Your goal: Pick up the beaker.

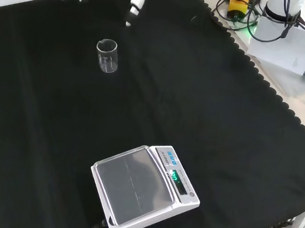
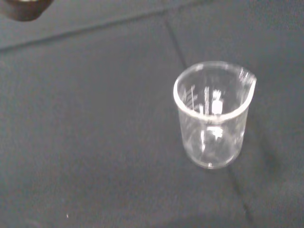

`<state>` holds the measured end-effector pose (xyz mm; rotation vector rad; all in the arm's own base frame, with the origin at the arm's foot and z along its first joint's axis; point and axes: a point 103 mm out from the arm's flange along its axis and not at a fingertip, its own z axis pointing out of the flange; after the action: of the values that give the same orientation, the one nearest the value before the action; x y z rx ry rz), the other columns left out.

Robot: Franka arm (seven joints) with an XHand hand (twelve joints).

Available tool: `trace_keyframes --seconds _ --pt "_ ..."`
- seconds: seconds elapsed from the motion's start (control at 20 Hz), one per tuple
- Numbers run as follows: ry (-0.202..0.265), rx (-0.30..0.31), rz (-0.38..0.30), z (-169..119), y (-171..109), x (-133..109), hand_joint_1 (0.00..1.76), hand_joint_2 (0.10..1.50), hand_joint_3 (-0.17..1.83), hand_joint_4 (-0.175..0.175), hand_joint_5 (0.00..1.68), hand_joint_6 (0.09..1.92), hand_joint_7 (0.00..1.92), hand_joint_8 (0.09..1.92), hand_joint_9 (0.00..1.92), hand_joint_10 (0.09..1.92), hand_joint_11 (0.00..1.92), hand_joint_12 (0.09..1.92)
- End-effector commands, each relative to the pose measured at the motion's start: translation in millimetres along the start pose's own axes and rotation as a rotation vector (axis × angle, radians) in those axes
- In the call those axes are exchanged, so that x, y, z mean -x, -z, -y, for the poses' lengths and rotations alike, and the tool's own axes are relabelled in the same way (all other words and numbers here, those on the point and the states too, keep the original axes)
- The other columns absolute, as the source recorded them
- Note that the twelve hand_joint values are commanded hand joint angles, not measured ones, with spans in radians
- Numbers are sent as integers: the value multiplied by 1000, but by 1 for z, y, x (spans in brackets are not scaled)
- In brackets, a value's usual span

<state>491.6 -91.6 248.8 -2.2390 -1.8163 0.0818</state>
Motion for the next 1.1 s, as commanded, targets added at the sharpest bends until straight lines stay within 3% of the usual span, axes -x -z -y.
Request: trace_keyframes --seconds 0.05,0.5,0.65,1.1 --pt "7 -48 -22 -22 -36 -1 628 768 93 64 0 87 0 152 0 688 0 847" --pt "-14 -91 -19 -28 -59 10 628 770 91 65 0 87 0 155 0 686 0 840" --pt "-18 -116 -39 -27 -60 29 628 771 91 65 0 87 0 157 0 685 0 838" --pt "-19 -140 -33 -39 -90 14 626 773 90 66 0 87 0 160 0 684 0 832"
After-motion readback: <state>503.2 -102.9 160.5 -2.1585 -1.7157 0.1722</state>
